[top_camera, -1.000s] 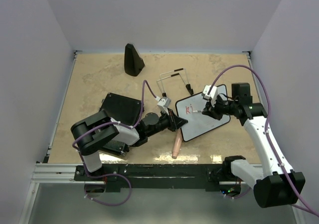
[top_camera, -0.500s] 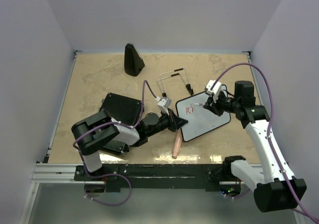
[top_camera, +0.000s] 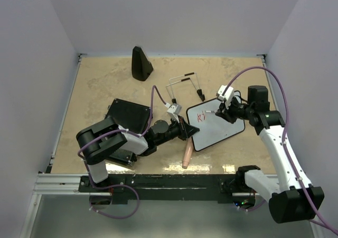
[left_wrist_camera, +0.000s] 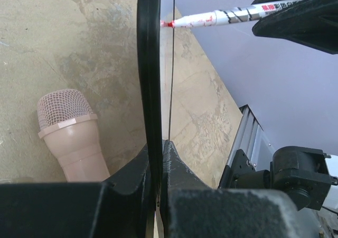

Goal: Write a sentence on the whiteboard

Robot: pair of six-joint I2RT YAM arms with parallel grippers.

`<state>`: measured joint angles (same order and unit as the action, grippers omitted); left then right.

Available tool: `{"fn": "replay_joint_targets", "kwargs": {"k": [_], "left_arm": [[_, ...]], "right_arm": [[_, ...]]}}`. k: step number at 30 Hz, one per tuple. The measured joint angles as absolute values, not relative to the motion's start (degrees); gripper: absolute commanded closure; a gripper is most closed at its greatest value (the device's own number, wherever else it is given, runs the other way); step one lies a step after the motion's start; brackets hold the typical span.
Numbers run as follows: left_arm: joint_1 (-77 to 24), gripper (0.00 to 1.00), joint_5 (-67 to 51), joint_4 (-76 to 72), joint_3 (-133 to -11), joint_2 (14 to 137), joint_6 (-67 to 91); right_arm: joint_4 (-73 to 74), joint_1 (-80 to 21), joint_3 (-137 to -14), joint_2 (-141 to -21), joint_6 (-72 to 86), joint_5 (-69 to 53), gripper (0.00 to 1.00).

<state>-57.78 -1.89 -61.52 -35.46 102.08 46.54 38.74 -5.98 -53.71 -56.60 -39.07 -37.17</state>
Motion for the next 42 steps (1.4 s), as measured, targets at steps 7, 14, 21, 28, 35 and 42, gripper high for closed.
{"fn": "replay_joint_targets", "kwargs": {"k": [7,14,21,28,35,42], "left_arm": [[-57.8,1.0,-1.6,-61.6,-35.5,102.1,46.9],[-57.8,1.0,-1.2,-61.6,-35.5,102.2,46.9],[-57.7,1.0,-0.8,-61.7,-35.4,102.2,46.9],[-57.7,1.0,-0.8,-61.7,-35.4,102.2,46.9],[-57.7,1.0,-0.8,-61.8,-35.4,102.2,46.9],[-57.7,1.0,-0.8,-62.0,-35.4,102.4,47.0]], "right_arm": [[41.9,-6.0,-53.7,-57.0,-41.9,-37.1,1.0],[45.1,-6.0,-53.7,-58.2,-44.3,-37.1,1.0],[44.7,-6.0,-53.7,-58.4,-42.6,-37.0,1.0],[39.8,-6.0,-53.7,-57.7,-37.8,-36.8,1.0],[35.9,-6.0,-53.7,-57.3,-34.5,-35.1,1.0],[36.6,-6.0,-53.7,-57.3,-35.4,-33.9,1.0]]}}
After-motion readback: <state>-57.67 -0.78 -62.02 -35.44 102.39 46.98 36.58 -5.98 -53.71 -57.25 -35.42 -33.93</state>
